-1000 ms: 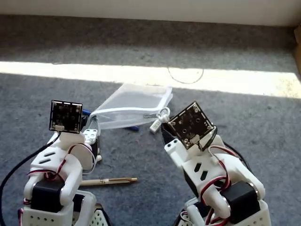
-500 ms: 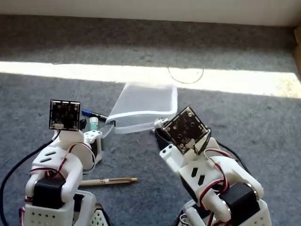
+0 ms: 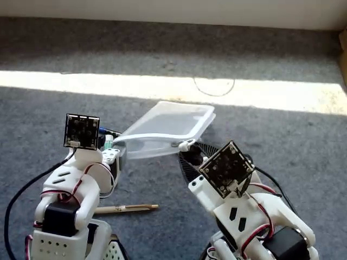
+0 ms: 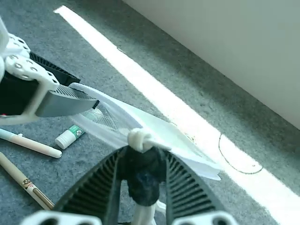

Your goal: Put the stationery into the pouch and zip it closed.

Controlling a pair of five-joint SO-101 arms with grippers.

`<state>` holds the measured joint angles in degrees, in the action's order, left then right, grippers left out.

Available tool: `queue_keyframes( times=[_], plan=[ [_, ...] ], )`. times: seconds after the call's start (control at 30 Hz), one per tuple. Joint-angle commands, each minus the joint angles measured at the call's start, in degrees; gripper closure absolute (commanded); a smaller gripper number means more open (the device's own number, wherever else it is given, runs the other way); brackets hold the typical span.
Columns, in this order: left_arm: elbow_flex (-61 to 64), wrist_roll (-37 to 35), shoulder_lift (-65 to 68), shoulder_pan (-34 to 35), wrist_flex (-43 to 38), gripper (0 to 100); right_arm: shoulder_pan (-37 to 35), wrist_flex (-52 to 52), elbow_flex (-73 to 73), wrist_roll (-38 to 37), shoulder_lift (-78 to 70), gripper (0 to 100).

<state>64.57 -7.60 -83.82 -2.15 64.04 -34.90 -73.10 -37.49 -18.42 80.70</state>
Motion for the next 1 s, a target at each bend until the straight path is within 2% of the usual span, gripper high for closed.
queue_keyframes(
  times=[0.0,0.1,0.17,0.37,0.43,0.63,0.97],
  plan=[
    [-0.75,-0.26,0.75,-0.66,-1.05,93,-0.48,-0.13,4.18,0.62,0.22,99.2],
    [-1.98,-0.26,0.75,-0.66,-0.88,99,-0.48,-0.13,4.18,0.62,-0.84,99.2],
    [-3.3,-0.26,0.75,-0.48,-0.7,99,-0.48,-0.13,4.18,0.62,-1.45,98.1],
    [-7.08,-0.44,1.19,-0.31,-0.7,99,-0.31,-0.13,3.91,0.88,-1.8,75.9],
    [-7.87,-0.35,1.19,0.4,-0.7,99,-0.22,-0.13,3.82,2.81,-1.8,72.4],
    [-10.77,-0.44,1.19,8.57,-0.7,99,-0.22,-0.13,4.18,3.69,-1.89,72.3],
    [-15.96,-0.44,1.36,13.49,1.67,99,-0.22,0.4,3.91,3.78,-2.33,72.4]
  ],
)
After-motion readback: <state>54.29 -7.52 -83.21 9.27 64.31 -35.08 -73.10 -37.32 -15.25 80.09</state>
